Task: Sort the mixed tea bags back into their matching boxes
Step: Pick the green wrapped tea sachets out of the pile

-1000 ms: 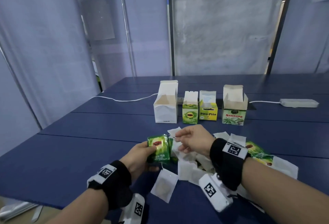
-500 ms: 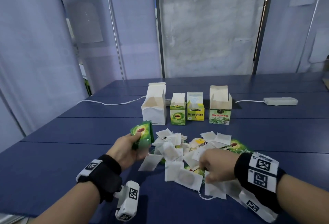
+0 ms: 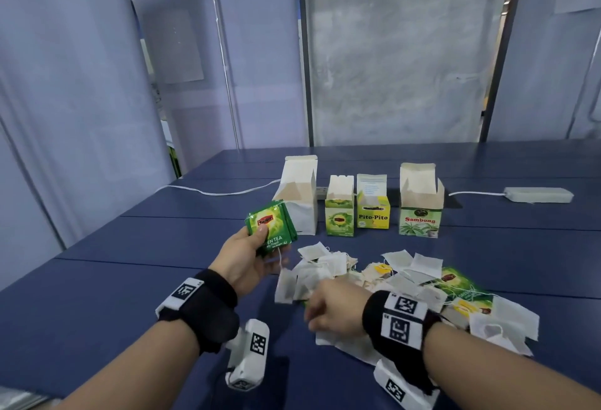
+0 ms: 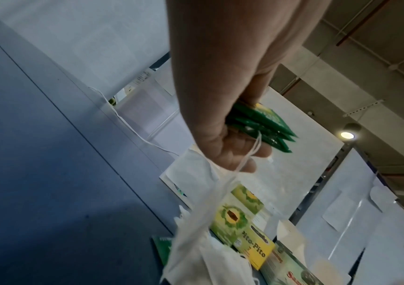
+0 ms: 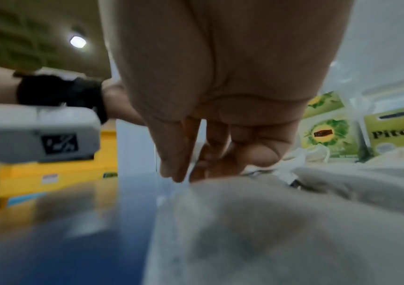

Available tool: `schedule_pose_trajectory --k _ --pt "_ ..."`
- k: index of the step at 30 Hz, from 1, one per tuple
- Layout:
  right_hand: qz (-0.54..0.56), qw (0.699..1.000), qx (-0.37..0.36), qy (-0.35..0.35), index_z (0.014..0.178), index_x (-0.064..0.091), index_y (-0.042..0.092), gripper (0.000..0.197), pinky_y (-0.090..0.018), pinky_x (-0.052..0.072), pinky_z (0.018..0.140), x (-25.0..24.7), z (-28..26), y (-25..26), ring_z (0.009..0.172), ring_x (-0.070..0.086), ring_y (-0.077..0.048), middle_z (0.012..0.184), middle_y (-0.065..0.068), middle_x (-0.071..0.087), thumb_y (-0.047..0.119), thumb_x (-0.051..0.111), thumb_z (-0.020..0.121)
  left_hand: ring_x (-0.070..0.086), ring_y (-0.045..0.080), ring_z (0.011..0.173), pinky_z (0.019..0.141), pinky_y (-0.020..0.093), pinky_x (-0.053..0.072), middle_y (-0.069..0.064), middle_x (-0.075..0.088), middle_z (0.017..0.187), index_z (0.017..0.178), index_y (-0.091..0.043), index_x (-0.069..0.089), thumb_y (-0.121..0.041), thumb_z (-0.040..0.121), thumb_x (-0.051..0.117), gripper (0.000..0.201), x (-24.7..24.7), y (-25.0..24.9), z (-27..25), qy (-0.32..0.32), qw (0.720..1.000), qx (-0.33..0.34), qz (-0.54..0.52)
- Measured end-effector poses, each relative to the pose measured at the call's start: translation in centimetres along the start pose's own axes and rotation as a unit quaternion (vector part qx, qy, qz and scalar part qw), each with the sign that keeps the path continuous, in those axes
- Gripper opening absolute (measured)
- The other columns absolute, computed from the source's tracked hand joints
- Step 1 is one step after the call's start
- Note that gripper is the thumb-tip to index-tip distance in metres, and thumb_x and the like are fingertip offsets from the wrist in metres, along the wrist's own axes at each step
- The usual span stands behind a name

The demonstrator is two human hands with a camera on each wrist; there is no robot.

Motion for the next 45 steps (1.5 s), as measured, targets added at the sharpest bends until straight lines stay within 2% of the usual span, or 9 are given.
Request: schedule_pose_trajectory --k 9,12,14,20,27,33,36,42,45 --pt "0.249 0.966 0.044 -0.055 0.119 0.058 0.017 0.050 -0.011 0.042 0.053 -1.2 2.6 0.7 0.060 0.052 -0.001 0.075 0.007 0.058 0.035 0.077 0.076 0.064 0.030 0.081 0.055 0.039 0.058 0.018 0.064 0.097 0.111 -0.008 0.055 -0.018 0.102 0.039 0.020 -1.4 0.8 -0.1 -0.023 0.997 -0.032 -0.062" --pt "0.242 0.968 0.026 -0.063 0.079 0.063 0.020 0.012 -0.014 0.038 0.053 -0.4 3.7 1.4 0.058 0.048 -0.002 0.065 0.011 0.052 0.027 0.073 0.081 0.062 0.032 0.081 0.054 0.037 0.059 0.021 0.061 0.098 0.110 -0.004 0.053 -0.016 0.102 0.038 0.020 -1.2 0.7 -0.1 -0.032 0.995 -0.032 -0.093" --pt "0.243 0.968 0.016 -0.056 0.064 0.059 0.022 0.023 -0.014 0.039 0.055 0.1 4.1 1.5 0.059 0.049 -0.004 0.064 0.009 0.055 0.021 0.070 0.084 0.062 0.032 0.080 0.054 0.038 0.059 0.021 0.062 0.098 0.112 -0.003 0.052 -0.016 0.102 0.038 0.021 -2.0 -0.1 0.0 -0.043 0.993 -0.023 -0.105" --pt "0.222 0.969 -0.002 0.105 0.080 0.070 0.021 0.009 -0.009 0.042 0.054 1.8 1.1 1.6 0.058 0.054 0.002 0.068 0.011 0.061 0.029 0.075 0.080 0.061 0.030 0.085 0.062 0.040 0.061 0.018 0.060 0.103 0.125 -0.008 0.044 -0.018 0.102 0.039 0.025 -6.8 -3.2 0.9 -0.123 0.984 0.021 -0.124" --pt "-0.008 0.986 0.144 -0.089 0.120 0.061 0.028 0.034 -0.036 0.045 0.098 -4.9 0.2 -6.4 0.118 0.051 -0.022 0.126 0.001 0.055 0.034 0.062 0.086 0.063 0.031 0.075 0.056 0.039 0.060 0.018 0.064 0.093 0.115 -0.002 0.050 -0.012 0.100 0.043 0.019 -6.5 -2.2 0.7 -0.101 0.995 -0.016 -0.008" --pt "-0.138 0.967 0.212 -0.010 0.112 0.059 0.030 0.040 -0.038 0.044 0.090 -3.9 -0.1 -9.6 0.113 0.043 -0.025 0.113 -0.001 0.052 0.048 0.061 0.077 0.066 0.023 0.070 0.074 0.044 0.053 0.013 0.068 0.093 0.114 -0.007 0.055 -0.015 0.099 0.047 0.019 -0.5 4.5 0.7 -0.003 0.977 -0.132 0.170" --pt "-0.160 0.962 0.221 -0.015 0.110 0.059 0.029 0.036 -0.040 0.042 0.094 -4.2 0.0 -10.4 0.114 0.043 -0.025 0.115 0.000 0.053 0.046 0.062 0.077 0.064 0.033 0.100 0.091 0.058 0.049 0.018 0.066 0.110 0.113 -0.009 0.056 -0.012 0.099 0.046 0.018 1.0 5.7 1.6 -0.010 0.974 -0.149 0.172" --pt "-0.121 0.978 0.168 -0.018 0.106 0.053 0.040 0.044 -0.041 0.030 0.082 -3.5 1.3 -9.0 0.110 0.042 -0.026 0.101 0.006 0.048 0.058 0.064 0.068 0.063 0.034 0.099 0.087 0.057 0.051 0.021 0.065 0.115 0.114 -0.008 0.054 -0.010 0.099 0.046 0.017 2.0 6.1 2.7 -0.004 0.970 -0.161 0.182" --pt "-0.075 0.988 0.135 -0.002 0.121 0.044 0.052 0.052 -0.046 0.029 0.095 -3.1 1.7 -8.3 0.118 0.036 -0.029 0.123 0.003 0.047 0.053 0.060 0.072 0.064 0.030 0.089 0.083 0.052 0.053 0.022 0.066 0.111 0.114 -0.007 0.054 -0.010 0.100 0.045 0.017 1.8 5.9 2.8 -0.002 0.973 -0.142 0.181"
Point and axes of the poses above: each hand's wrist, its own z-axis towards the middle knuckle, its own x-axis out of the palm, y = z × x, the point moved 7 cm from there along z, towards the middle knuckle
